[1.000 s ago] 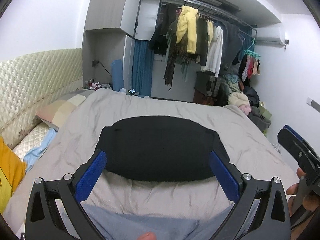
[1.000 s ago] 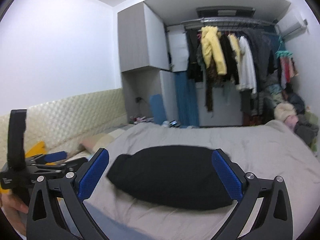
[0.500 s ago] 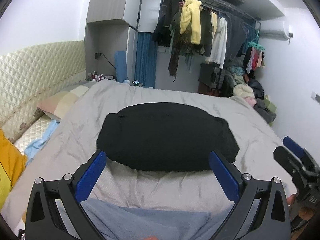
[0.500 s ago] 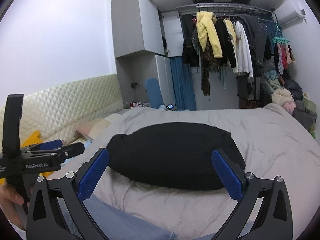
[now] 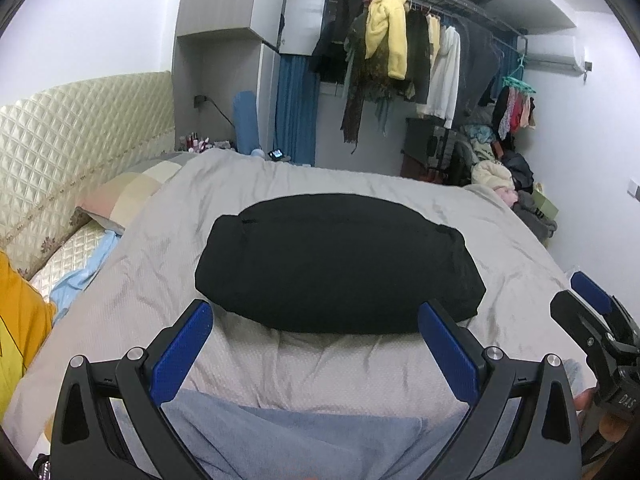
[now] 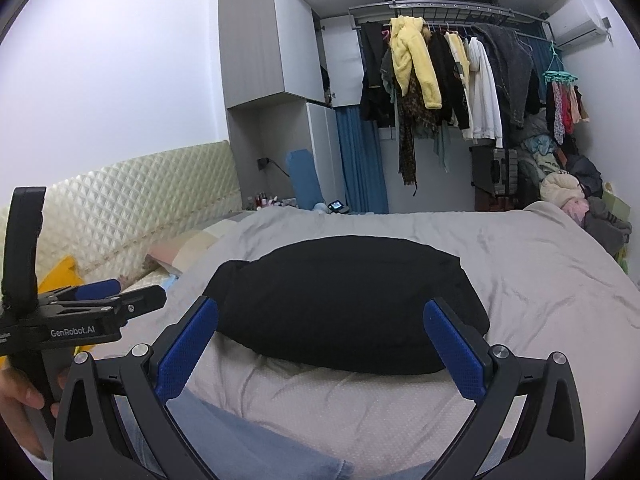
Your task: Fold large clothes
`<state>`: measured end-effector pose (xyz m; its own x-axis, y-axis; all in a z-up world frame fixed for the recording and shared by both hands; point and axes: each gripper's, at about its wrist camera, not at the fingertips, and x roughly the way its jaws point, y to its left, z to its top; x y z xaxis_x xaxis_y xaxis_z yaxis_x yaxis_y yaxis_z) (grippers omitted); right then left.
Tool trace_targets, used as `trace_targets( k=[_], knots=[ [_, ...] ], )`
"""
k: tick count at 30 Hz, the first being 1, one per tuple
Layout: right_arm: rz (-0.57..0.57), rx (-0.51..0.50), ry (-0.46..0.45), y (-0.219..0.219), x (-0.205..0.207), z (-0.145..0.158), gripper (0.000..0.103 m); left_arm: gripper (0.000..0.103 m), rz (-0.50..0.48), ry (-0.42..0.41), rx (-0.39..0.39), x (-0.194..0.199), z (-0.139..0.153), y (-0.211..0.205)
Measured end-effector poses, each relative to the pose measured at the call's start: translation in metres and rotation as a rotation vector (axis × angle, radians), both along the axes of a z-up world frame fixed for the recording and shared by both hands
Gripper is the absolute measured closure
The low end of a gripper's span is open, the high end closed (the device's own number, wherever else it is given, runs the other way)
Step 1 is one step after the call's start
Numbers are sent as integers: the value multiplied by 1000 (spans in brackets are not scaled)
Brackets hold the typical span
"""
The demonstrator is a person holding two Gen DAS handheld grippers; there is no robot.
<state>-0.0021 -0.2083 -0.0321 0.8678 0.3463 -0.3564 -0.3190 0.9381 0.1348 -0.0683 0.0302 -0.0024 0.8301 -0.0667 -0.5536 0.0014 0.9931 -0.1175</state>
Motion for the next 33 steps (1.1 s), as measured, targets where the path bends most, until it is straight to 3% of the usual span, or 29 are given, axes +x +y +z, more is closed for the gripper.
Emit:
trace_targets(
  k=[33],
  knots=[
    [-14, -32, 15, 8, -4, -2, 0, 0, -4, -4, 6, -10, 3, 0]
  ],
)
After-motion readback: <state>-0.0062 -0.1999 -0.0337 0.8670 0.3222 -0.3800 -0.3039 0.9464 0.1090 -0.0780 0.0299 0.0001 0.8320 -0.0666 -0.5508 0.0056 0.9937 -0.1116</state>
